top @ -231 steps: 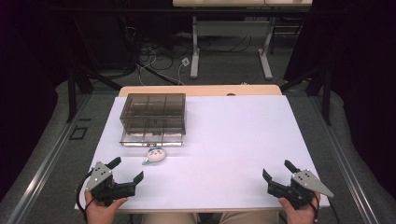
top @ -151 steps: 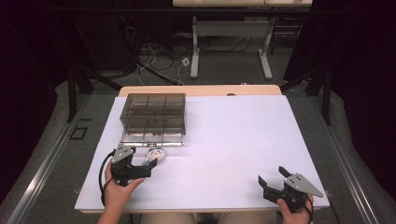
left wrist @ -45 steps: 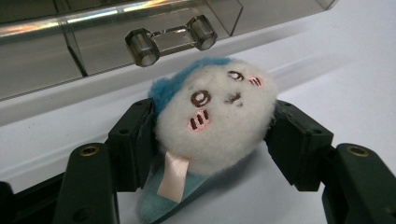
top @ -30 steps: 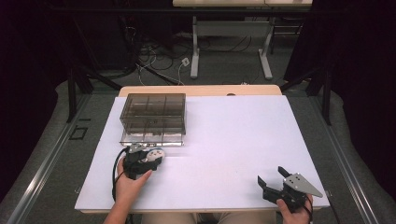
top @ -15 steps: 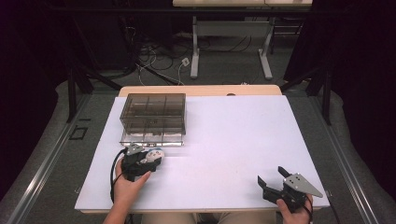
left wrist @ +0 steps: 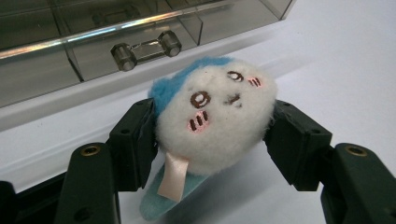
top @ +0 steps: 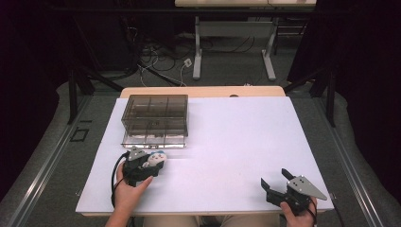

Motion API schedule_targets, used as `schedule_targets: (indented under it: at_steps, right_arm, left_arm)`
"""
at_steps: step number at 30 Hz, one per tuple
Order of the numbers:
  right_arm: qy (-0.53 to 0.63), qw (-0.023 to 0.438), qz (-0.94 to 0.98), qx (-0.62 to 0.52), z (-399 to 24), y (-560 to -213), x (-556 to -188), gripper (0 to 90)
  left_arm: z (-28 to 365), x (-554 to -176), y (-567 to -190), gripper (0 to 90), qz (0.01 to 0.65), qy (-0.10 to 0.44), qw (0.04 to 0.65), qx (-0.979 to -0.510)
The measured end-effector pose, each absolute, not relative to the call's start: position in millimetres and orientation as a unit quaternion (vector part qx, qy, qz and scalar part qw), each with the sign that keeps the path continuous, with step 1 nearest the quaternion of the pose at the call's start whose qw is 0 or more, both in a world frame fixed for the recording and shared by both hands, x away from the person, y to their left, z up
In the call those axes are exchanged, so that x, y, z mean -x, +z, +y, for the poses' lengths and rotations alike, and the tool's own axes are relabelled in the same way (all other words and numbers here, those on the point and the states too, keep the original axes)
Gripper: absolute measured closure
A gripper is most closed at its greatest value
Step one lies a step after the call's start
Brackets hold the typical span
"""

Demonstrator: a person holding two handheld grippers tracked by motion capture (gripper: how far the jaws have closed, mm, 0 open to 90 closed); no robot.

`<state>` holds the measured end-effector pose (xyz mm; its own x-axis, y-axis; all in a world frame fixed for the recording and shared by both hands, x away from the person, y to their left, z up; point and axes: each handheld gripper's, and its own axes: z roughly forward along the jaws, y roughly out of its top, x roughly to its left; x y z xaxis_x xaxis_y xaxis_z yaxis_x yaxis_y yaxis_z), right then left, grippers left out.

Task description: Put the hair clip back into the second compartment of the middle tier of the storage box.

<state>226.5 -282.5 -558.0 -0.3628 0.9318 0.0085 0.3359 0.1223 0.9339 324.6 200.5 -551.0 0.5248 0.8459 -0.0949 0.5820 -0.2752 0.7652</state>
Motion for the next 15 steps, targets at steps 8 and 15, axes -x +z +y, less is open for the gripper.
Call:
schedule_targets:
  at_steps: [8, 15]
  right_arm:
    - [0.47, 0.317, 0.679, -0.467, -282.5, -558.0, -226.5, 14.9]
    - [0.471, 0.317, 0.678, -0.466, -282.3, -558.1, -226.6, 14.9]
  left_arm:
    - [200.0, -319.1, -548.7, 36.7, 0.448, 0.178, 0.403, -0.778]
    - [200.4, -315.8, -546.4, 36.7, 0.442, 0.187, 0.413, -0.774]
